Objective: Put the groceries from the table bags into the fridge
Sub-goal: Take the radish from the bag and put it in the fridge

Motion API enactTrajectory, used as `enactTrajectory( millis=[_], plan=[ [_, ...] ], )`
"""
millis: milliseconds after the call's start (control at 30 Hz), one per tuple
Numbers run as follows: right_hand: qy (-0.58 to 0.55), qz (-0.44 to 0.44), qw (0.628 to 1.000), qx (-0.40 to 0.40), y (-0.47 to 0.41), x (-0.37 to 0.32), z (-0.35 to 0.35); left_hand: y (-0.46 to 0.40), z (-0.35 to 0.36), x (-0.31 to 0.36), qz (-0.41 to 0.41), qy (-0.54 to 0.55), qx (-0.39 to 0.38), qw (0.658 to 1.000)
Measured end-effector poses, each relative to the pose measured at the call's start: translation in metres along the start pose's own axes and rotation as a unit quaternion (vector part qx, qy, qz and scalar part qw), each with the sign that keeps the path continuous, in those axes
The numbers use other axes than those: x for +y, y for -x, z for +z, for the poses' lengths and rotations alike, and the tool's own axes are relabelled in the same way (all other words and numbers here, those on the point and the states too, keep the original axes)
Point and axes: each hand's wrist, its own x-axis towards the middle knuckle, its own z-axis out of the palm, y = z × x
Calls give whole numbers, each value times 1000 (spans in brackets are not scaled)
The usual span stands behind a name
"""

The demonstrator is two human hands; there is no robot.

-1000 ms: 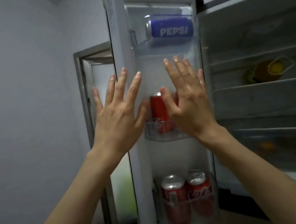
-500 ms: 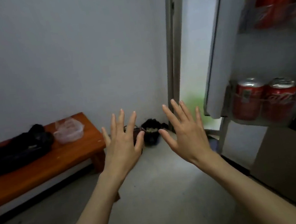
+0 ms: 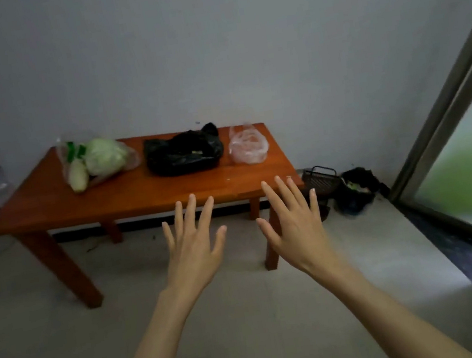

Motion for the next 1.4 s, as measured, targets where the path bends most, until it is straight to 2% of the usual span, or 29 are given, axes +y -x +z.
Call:
enactTrajectory(
  millis=[267,567,800,1100,1400],
  plan=[
    [-41,-8,999,-13,-112,-108,94,-64,-45,-157,-33,-17,-25,999],
    [-65,-36,995,-73,-207,-186,182,-132,-66,-284,-87,-4,-34,996],
    [-69,-57,990,-105,-292,-226,257,-202,-65,-364,-121,-3,-44,992],
    [-123,-72,984,-108,-432,-269,333,-327,-80,-461,-141,-26,-51,988],
    [-181,-121,965,-148,-495,-314,395,-395,-45,-534,-145,4,-99,984]
  ],
)
